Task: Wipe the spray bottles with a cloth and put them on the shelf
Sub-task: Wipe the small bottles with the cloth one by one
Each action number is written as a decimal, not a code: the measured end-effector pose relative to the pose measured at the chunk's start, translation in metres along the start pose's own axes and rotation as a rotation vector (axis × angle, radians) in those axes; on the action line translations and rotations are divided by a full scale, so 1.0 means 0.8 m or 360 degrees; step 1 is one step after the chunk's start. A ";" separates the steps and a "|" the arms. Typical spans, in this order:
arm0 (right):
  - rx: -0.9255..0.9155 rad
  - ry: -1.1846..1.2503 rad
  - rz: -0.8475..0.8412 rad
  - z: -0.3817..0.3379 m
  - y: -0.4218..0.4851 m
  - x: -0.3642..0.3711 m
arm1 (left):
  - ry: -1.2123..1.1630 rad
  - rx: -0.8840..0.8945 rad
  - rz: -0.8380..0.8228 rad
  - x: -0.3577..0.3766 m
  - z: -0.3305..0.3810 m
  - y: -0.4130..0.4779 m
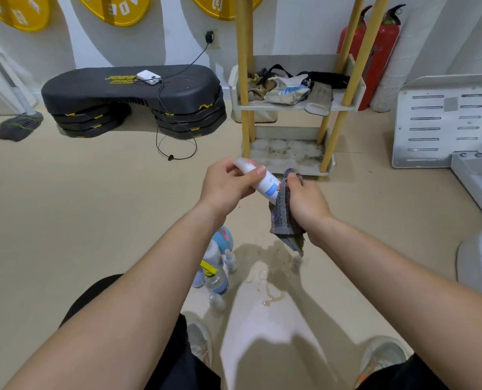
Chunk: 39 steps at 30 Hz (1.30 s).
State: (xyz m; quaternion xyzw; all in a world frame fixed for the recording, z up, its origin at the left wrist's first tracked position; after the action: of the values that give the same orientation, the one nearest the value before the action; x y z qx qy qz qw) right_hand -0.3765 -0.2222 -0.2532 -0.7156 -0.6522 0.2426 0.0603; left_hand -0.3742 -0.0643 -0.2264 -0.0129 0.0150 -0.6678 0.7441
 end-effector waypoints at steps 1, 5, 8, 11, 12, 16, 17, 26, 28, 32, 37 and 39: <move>-0.0017 -0.0083 0.0029 0.004 0.001 0.003 | 0.0114 0.0070 0.0013 -0.003 0.000 -0.001; 0.0032 -0.0277 0.0115 0.030 0.022 0.016 | 0.0668 0.0213 -0.0008 -0.015 -0.017 0.003; 0.0181 -0.0204 0.0006 0.051 0.043 0.039 | 0.0833 0.0151 0.0011 -0.024 -0.049 0.011; 0.0351 -0.0113 -0.0140 0.079 0.065 0.064 | 0.0895 0.0062 0.0115 -0.033 -0.094 0.022; 0.0352 -0.0123 -0.0163 0.090 0.071 0.073 | 0.0918 0.0029 0.0163 -0.036 -0.111 0.026; 0.0467 -0.0152 -0.0204 0.146 0.107 0.101 | 0.1131 -0.0096 0.0201 -0.041 -0.179 0.048; 0.0525 -0.0147 -0.0212 0.161 0.117 0.106 | 0.1226 -0.0115 0.0164 -0.039 -0.196 0.057; 0.0973 0.0080 -0.0287 0.252 0.192 0.147 | 0.2594 -0.0012 -0.0548 -0.003 -0.301 0.116; 0.0983 0.0163 -0.0302 0.260 0.202 0.156 | 0.2882 0.0107 -0.0708 0.003 -0.312 0.118; 0.1006 0.0157 -0.0338 0.274 0.212 0.168 | 0.3069 0.0150 -0.1001 0.014 -0.317 0.118; 0.1021 0.0156 -0.0336 0.284 0.213 0.168 | 0.3189 0.0217 -0.1136 0.022 -0.326 0.118; 0.1026 0.0164 -0.0345 0.285 0.210 0.165 | 0.3226 0.0204 -0.1176 0.022 -0.326 0.118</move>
State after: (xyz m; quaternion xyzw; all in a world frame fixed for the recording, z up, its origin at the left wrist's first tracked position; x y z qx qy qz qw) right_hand -0.3175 -0.1712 -0.5555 -0.5976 -0.6104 0.3918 0.3417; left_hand -0.2890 -0.0718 -0.4904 0.5810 0.5839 -0.5502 0.1371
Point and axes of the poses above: each hand's wrist, its own y-axis towards the middle knuckle, its own x-axis out of the palm, z = x × y, the point moved 2 cm from there along y, towards the middle knuckle, and after that the axes turned 5 degrees about x, right-handed, at the moved point
